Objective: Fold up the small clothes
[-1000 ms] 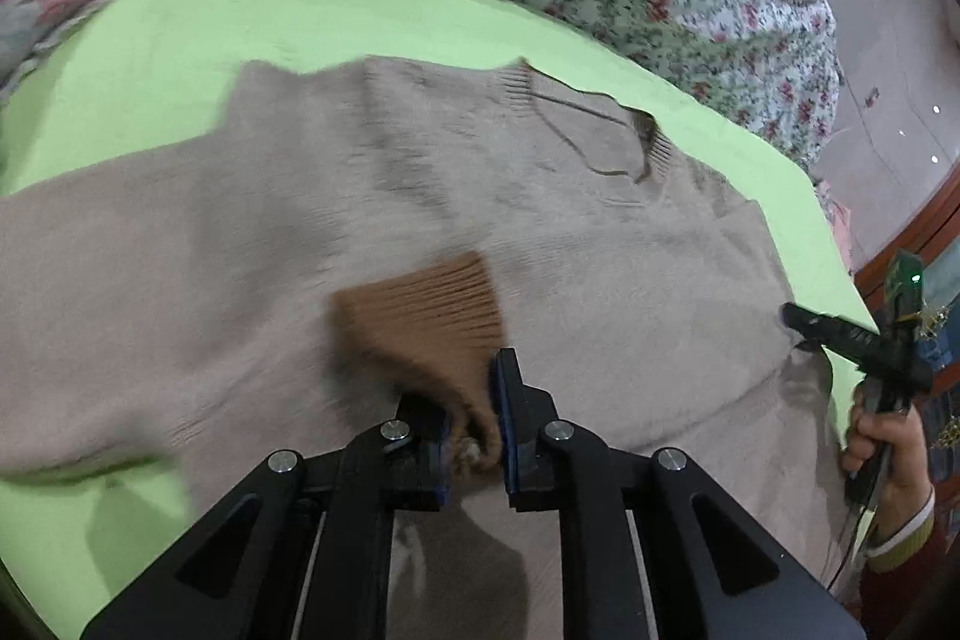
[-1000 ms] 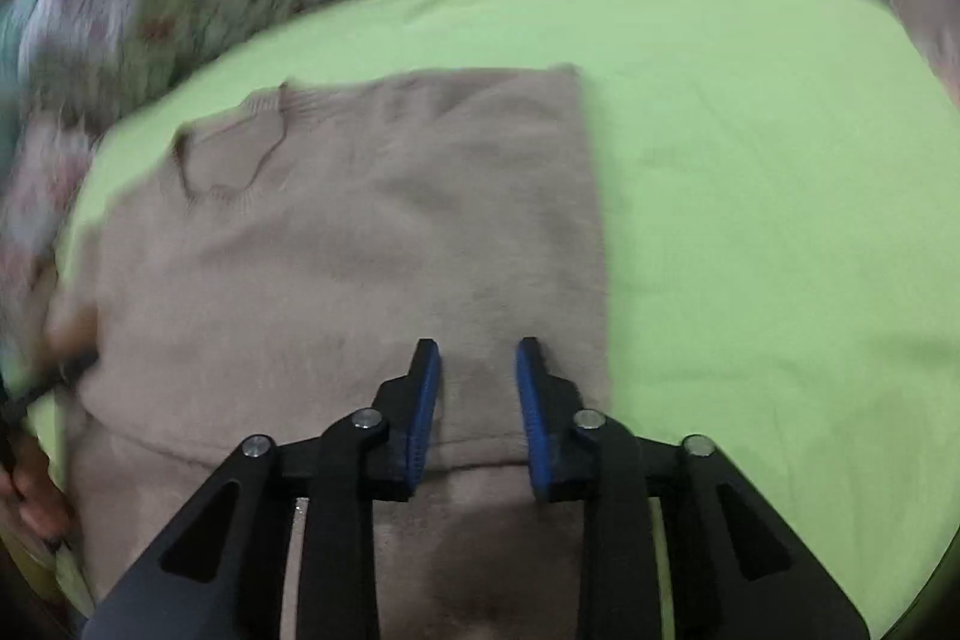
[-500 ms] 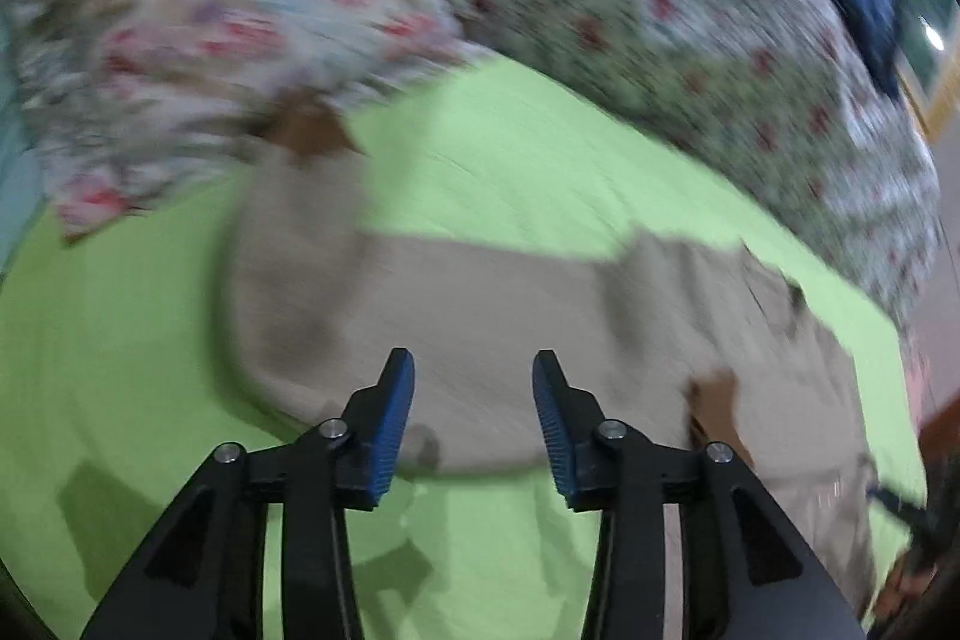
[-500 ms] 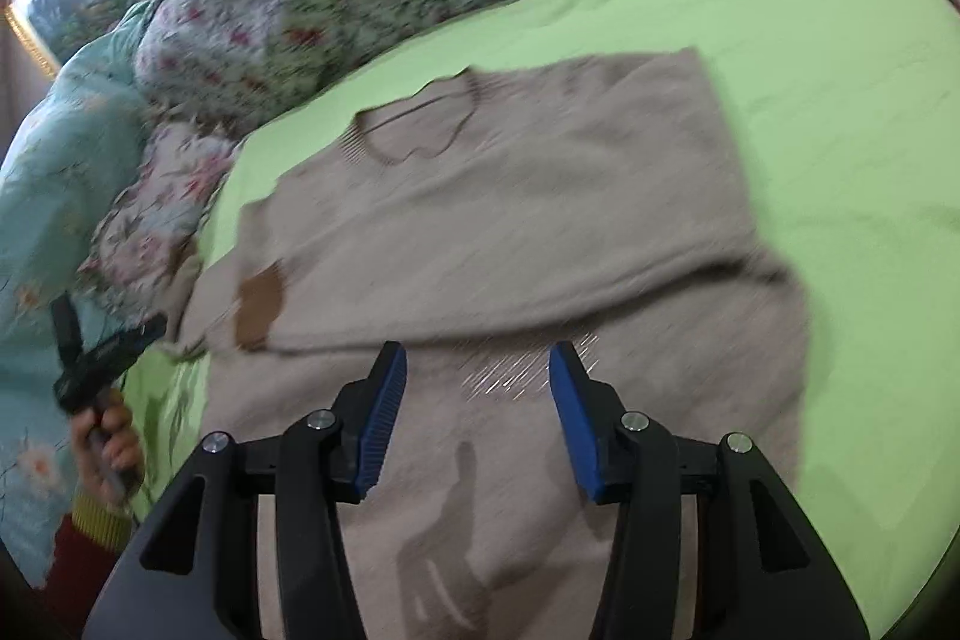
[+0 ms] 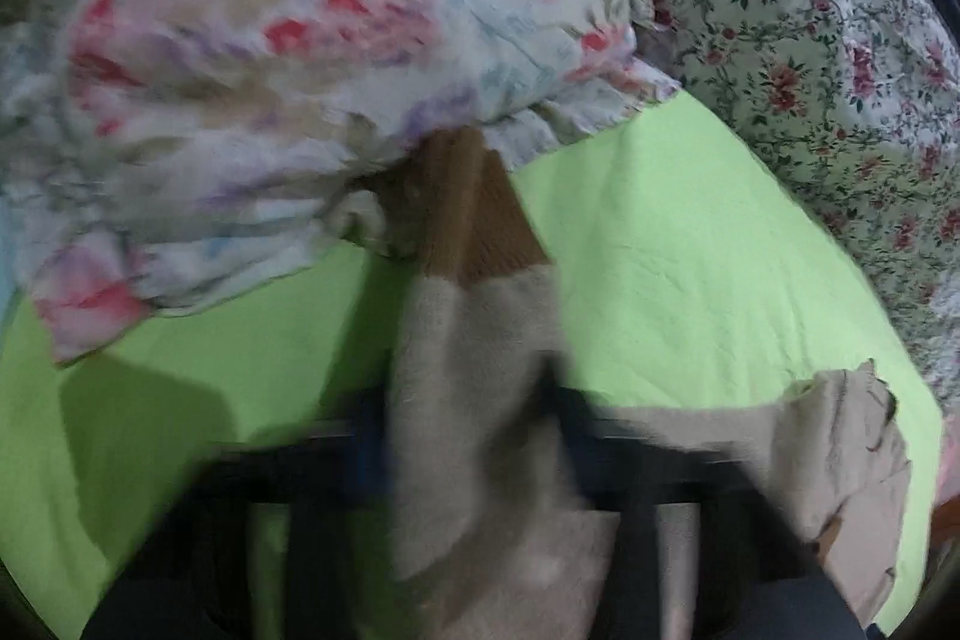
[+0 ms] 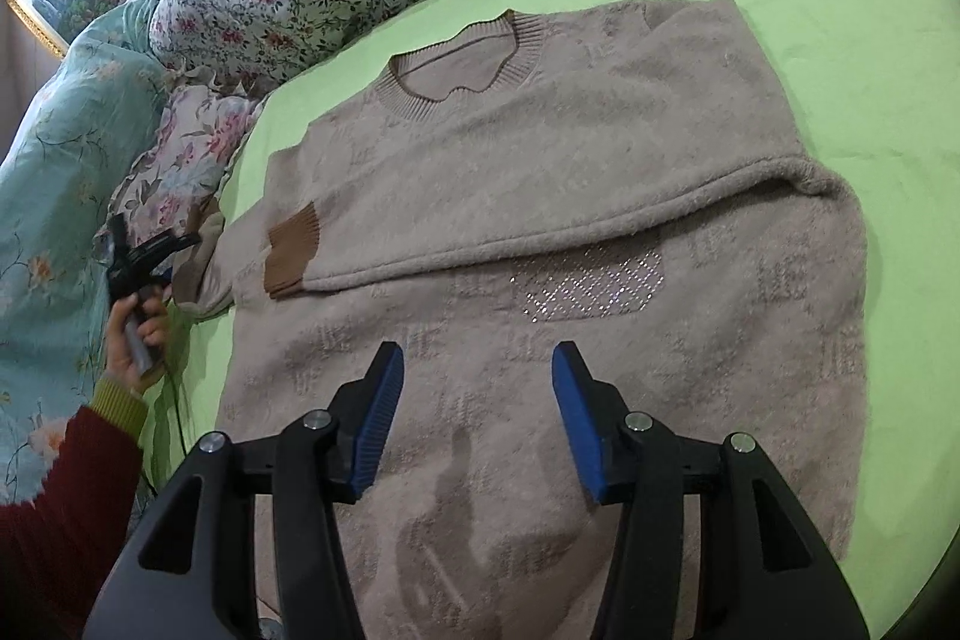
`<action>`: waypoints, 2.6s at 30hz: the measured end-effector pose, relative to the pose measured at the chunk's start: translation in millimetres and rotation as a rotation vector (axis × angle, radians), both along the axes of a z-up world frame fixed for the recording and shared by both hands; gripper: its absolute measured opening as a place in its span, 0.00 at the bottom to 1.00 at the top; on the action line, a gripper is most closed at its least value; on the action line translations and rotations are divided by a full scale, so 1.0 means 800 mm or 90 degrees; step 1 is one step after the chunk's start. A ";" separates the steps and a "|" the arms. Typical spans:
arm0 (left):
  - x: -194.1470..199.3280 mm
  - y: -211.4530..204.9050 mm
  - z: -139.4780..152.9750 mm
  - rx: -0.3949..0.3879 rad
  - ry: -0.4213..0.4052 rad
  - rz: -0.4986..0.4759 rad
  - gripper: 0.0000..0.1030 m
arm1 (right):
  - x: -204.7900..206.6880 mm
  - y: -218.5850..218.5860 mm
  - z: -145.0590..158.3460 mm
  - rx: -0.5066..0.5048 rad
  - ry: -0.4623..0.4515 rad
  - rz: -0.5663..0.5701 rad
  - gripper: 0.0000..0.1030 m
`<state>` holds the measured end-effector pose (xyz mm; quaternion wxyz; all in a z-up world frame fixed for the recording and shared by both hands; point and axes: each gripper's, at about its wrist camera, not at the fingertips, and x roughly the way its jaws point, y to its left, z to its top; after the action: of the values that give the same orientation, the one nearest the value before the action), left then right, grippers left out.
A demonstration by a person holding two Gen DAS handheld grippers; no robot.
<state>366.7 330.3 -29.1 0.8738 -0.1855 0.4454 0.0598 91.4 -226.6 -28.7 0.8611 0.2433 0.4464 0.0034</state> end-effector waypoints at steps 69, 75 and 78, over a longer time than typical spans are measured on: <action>-0.125 -0.272 -0.033 0.089 0.015 -0.145 0.74 | 0.112 -0.054 0.067 0.030 -0.231 -0.098 0.07; -0.115 -0.263 -0.035 0.074 0.022 -0.105 0.74 | 0.079 -0.099 -0.002 0.062 -0.143 -0.158 0.08; -0.122 -0.260 -0.039 0.084 0.016 -0.092 0.74 | 0.071 -0.098 -0.028 0.067 -0.111 -0.165 0.07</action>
<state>268.8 122.0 -60.3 0.8806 -0.0938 0.4637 0.0279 148.3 -304.8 -50.9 0.8759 0.3424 0.3339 -0.0630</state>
